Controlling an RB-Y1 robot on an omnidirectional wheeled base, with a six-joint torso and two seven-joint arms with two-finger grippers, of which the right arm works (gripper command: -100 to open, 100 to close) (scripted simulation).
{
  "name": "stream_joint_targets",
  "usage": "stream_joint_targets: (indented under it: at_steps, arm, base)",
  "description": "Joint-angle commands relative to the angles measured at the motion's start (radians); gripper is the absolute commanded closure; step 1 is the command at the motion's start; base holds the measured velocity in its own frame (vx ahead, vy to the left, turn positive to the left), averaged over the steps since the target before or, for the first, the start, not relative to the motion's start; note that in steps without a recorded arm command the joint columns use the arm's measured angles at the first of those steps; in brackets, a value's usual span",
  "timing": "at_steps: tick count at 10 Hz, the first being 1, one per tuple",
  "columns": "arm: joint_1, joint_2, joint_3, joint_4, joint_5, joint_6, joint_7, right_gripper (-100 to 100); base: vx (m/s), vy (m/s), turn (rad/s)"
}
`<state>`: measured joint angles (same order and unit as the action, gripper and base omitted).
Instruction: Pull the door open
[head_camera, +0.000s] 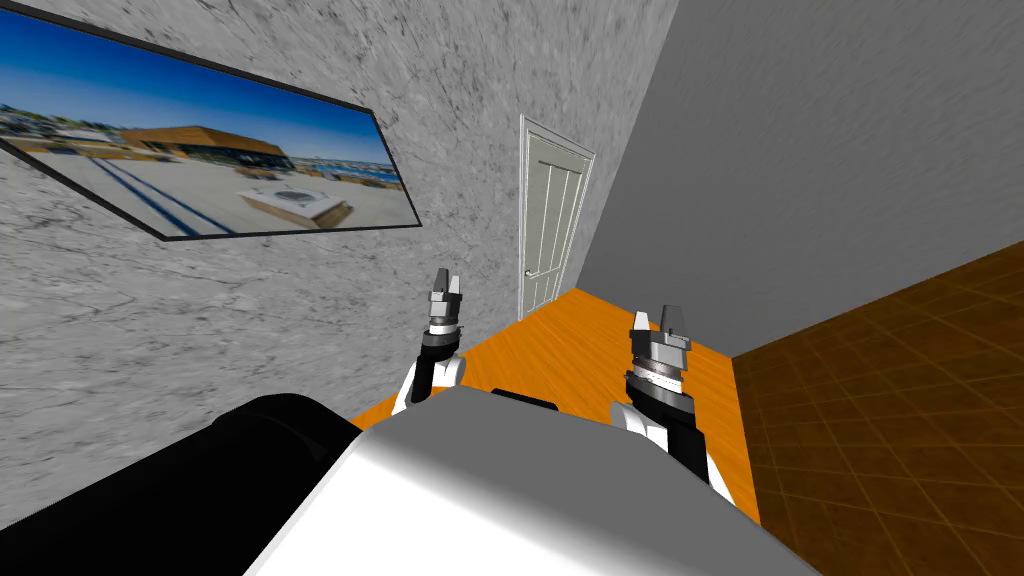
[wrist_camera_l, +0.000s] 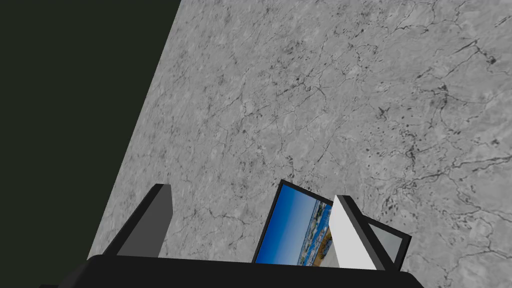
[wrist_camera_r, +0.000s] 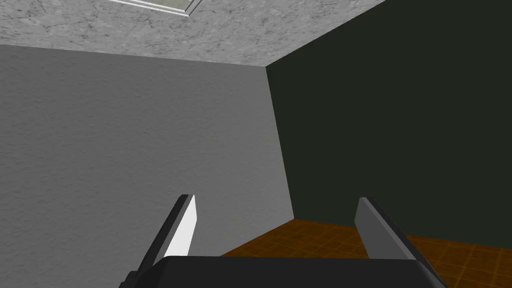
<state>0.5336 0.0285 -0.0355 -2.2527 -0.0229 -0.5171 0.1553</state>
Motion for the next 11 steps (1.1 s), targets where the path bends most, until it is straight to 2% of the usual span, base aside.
stream_joint_targets:
  at_steps: [1, 5, 6, 11]
  arm:
    - [-0.013, -0.012, 0.001, 0.032, -0.004, -0.006, -0.004, -100]
    - [-0.04, -0.034, 0.003, 0.102, -0.013, -0.019, -0.013, -100]
    - [-0.053, -0.042, 0.003, 0.133, -0.017, -0.025, -0.016, -100]
    - [-0.087, -0.064, 0.006, 0.221, -0.029, -0.041, -0.027, -100]
  base:
    - [0.055, -0.006, 0.11]
    - [0.1, -0.044, 0.122]
    - [0.116, -0.04, 0.138]
    - [0.08, -0.039, 0.106]
